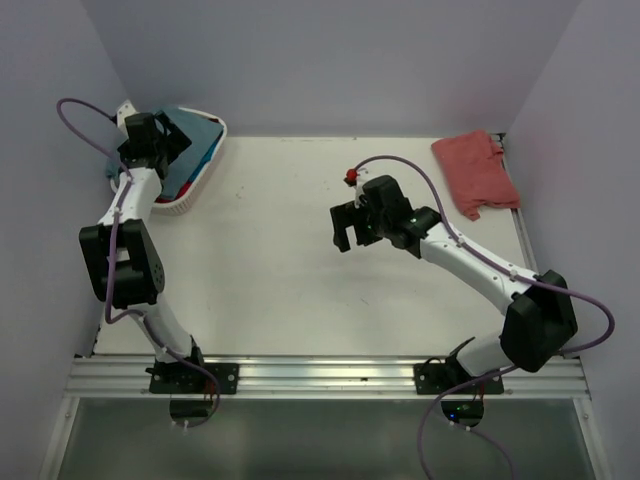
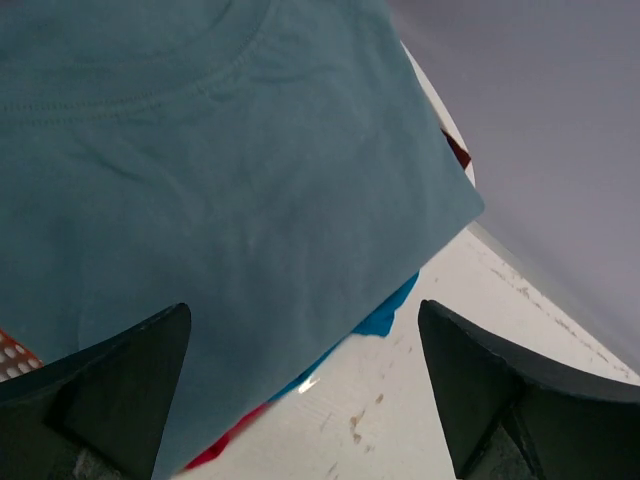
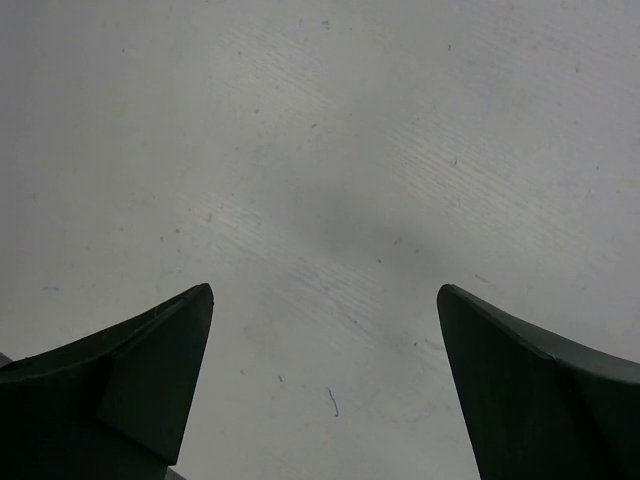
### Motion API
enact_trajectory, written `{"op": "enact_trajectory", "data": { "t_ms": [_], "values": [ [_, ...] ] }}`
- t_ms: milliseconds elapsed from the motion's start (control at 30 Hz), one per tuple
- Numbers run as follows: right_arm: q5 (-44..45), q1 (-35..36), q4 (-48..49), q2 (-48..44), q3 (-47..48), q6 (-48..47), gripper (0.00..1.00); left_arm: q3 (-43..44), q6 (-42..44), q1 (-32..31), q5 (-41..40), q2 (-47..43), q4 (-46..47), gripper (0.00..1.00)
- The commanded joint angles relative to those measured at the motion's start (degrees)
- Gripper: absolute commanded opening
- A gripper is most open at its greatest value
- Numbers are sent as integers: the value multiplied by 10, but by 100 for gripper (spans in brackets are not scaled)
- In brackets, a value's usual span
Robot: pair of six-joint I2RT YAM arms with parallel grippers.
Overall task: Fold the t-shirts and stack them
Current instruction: Grab the tshirt from the pile
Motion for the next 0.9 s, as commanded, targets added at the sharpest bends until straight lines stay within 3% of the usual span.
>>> {"op": "enact_trajectory", "data": {
  "t_ms": [0,133,467,600,767,867],
  "values": [
    [26,2,1,-33,-21,-5,99,92,18,13,-35,26,-32,100],
    [37,2,1,-40,-36,-1,99,182,33,16,-69,99,-93,100],
    [55,2,5,-53,-61,14,99,340,39,18,-68,229,-204,100],
    [57,2,10,-61,-74,16,99,353,44,18,-76,258,-219,100],
    [65,2,11,-74,-82,19,99,347,49,18,-77,281,-225,86],
    [69,2,13,-80,-90,20,99,346,49,20,-65,298,-233,62]
  ]
}}
